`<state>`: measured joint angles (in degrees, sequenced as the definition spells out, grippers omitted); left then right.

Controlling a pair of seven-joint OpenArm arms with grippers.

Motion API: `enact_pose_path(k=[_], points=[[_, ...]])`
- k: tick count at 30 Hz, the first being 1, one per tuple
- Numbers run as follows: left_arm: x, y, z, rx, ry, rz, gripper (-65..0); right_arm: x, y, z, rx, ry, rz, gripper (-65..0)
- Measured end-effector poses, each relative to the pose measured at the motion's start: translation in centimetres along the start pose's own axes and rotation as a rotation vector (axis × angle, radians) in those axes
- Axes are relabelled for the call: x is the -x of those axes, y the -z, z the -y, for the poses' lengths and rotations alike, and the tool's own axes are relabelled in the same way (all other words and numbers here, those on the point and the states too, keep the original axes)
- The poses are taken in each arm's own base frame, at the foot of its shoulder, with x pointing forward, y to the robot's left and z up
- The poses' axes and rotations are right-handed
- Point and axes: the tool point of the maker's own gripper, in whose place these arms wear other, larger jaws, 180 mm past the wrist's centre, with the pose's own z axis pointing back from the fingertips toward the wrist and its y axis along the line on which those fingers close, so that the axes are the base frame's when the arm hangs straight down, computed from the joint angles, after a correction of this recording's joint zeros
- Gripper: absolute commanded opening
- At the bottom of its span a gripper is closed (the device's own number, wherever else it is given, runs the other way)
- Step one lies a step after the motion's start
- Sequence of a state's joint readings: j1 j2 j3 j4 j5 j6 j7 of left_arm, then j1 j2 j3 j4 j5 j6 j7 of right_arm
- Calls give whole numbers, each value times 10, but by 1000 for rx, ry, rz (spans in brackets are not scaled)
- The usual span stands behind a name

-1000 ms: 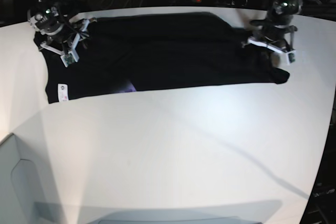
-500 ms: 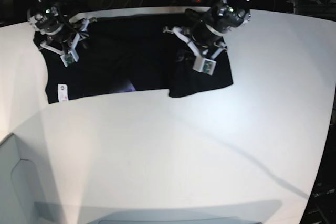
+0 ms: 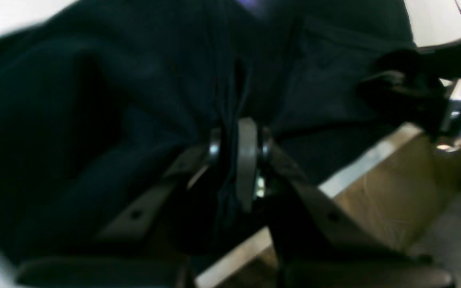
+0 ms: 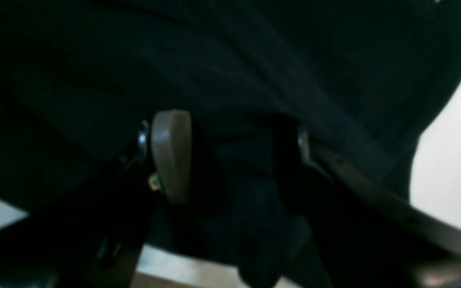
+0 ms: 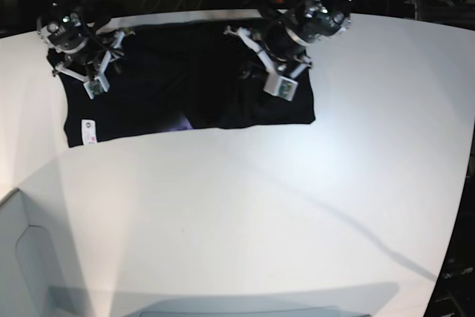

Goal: Fold the T-shirt properly

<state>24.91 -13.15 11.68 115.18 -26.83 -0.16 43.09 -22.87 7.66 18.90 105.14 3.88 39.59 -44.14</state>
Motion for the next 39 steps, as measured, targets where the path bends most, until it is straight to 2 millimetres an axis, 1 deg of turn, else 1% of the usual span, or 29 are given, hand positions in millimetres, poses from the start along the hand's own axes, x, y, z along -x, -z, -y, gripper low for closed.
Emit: enact_pose_path(k=[3, 4, 6, 7, 10, 12, 14, 16, 19, 22, 24, 28, 30, 32, 34, 36, 37, 39], points=[[-17, -25, -54, -102, -160, 105, -650, 3, 3, -1, -7, 13, 2, -318], [-19, -38, -75, -142, -200, 131, -650, 4, 4, -1, -9, 16, 0, -318], [-22, -63, -110, -208, -271, 158, -650, 1, 7, 0, -14, 26, 10, -318], [-28, -75, -127, -243, -300, 190, -650, -1, 10, 1, -19, 36, 17, -319], [-45, -106, -159, -308, -333, 266, -650, -5, 16, 1, -30, 52, 33, -319], [-50, -126, -174, -341, -360, 301, -650, -8, 19, 1, -34, 61, 46, -319], [-41, -148, -191, -405, -392, 284, -650, -9, 20, 2, -34, 62, 48, -319], [-28, -165, -203, -456, -426, 252, -650, -9, 20, 2, -35, 64, 50, -319], [-13, -180, -210, -498, -510, 253, -650, -9, 21, 2, -34, 63, 47, -319], [6, -187, -215, -527, -587, 229, -650, -11, 21, 2, -34, 65, 52, -319], [15, -187, -220, -534, -620, 210, -650, -11, 21, 2, -36, 65, 53, -319], [17, -183, -228, -530, -651, 223, -650, -11, 21, 2, -35, 65, 53, -319], [23, -183, -231, -539, -664, 211, -650, -11, 21, 3, -35, 65, 53, -319], [26, -183, -231, -541, -670, 203, -650, -12, 21, 3, -35, 65, 54, -319], [23, -184, -229, -539, -661, 208, -650, -11, 21, 3, -35, 65, 54, -319], [13, -182, -222, -520, -632, 218, -650, -11, 21, 3, -35, 65, 54, -319], [9, -178, -217, -506, -612, 218, -650, -11, 21, 3, -35, 65, 54, -319], [3, -162, -199, -446, -582, 196, -650, -12, 21, 3, -34, 65, 54, -319]])
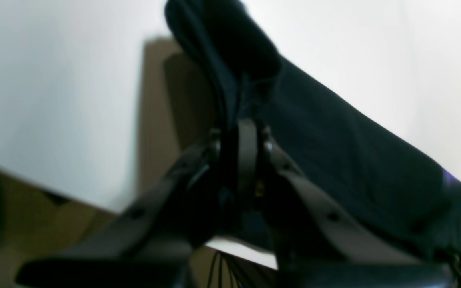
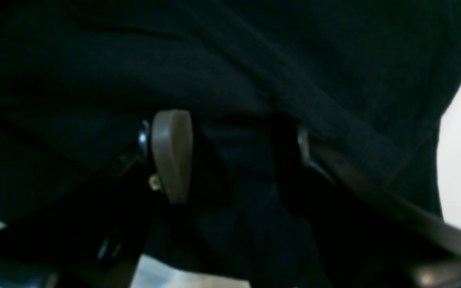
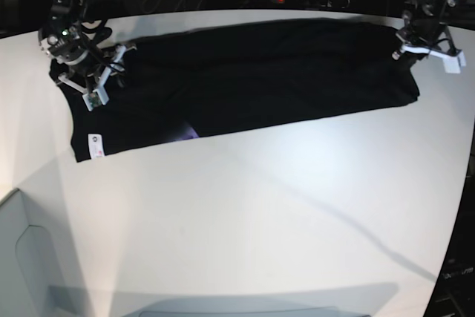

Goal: Fold the T-shirt properly

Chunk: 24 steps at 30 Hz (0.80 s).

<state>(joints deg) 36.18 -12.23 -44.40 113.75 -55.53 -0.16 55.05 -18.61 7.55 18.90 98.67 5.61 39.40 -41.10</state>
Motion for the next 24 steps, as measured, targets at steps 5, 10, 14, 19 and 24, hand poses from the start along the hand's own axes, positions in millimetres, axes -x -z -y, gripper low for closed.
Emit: enact_pose_path(k=[5, 10, 14, 19, 24], points=[[43, 19, 48, 135, 44, -137, -650, 0, 0, 0, 0, -1, -1, -319], [89, 28, 93, 261, 79, -271, -650, 0, 0, 0, 0, 0, -1, -319], [100, 34, 125, 348, 109, -303, -650, 0, 0, 0, 0, 0, -1, -319], [113, 40, 175, 483, 165, -348, -650, 0, 0, -1, 0, 0, 0, -319], [125, 40, 220, 597, 250, -376, -650, -3, 1, 1, 3, -2, -2, -319]])
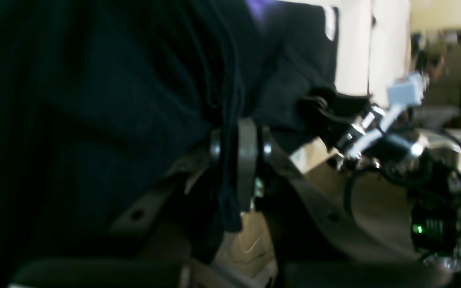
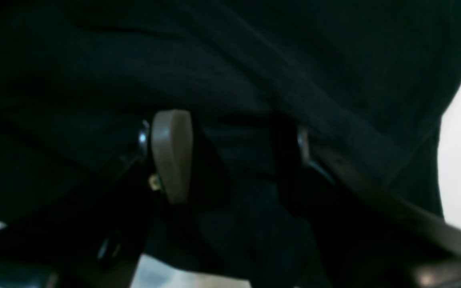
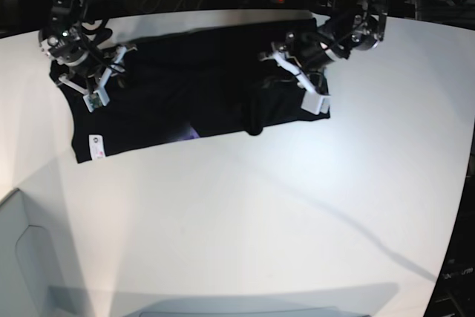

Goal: Fold the T-shirt properly

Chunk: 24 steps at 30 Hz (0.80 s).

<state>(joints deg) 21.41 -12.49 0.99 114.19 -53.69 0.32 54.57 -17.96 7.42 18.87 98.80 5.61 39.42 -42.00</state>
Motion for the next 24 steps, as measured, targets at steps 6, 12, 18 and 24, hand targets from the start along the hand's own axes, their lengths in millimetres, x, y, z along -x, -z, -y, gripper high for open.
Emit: enact_pose_path(k=[6, 12, 18, 24], points=[[6, 28, 21, -30, 156, -1, -650, -1, 0, 0, 2, -2, 0, -319], [22, 53, 30, -55, 283, -15, -650, -1, 1, 0, 1, -2, 2, -319], [26, 69, 23, -100, 384, 6, -650, -1, 0, 0, 1, -3, 1, -319], [25, 89, 29, -92, 488, -6, -650, -1, 0, 0, 1, -3, 2, -319]])
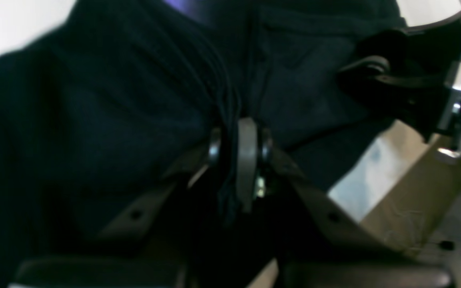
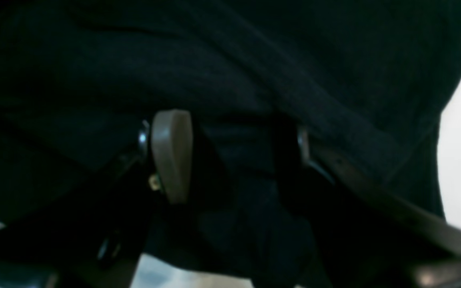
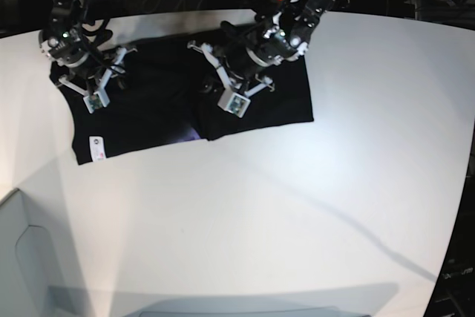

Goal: Fold the T-shirt properly

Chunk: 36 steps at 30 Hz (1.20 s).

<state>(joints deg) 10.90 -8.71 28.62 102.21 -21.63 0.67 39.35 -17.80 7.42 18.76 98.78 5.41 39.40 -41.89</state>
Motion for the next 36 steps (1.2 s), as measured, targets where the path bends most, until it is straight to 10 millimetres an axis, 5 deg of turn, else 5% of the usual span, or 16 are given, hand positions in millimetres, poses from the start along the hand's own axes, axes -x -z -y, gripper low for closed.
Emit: enact_pose_path(k=[15, 24, 32, 36], points=[[-1, 9, 17, 47, 63, -24, -639, 0, 0, 0, 0, 0, -1, -319], [-4, 8, 20, 55, 63, -15, -272, 0, 0, 0, 0, 0, -1, -319], [-45, -18, 29, 77, 65, 115, -251, 0, 0, 0, 0, 0, -1, -319], [-64, -44, -14, -44, -17, 208, -251, -4, 1, 2, 4, -4, 0, -319]])
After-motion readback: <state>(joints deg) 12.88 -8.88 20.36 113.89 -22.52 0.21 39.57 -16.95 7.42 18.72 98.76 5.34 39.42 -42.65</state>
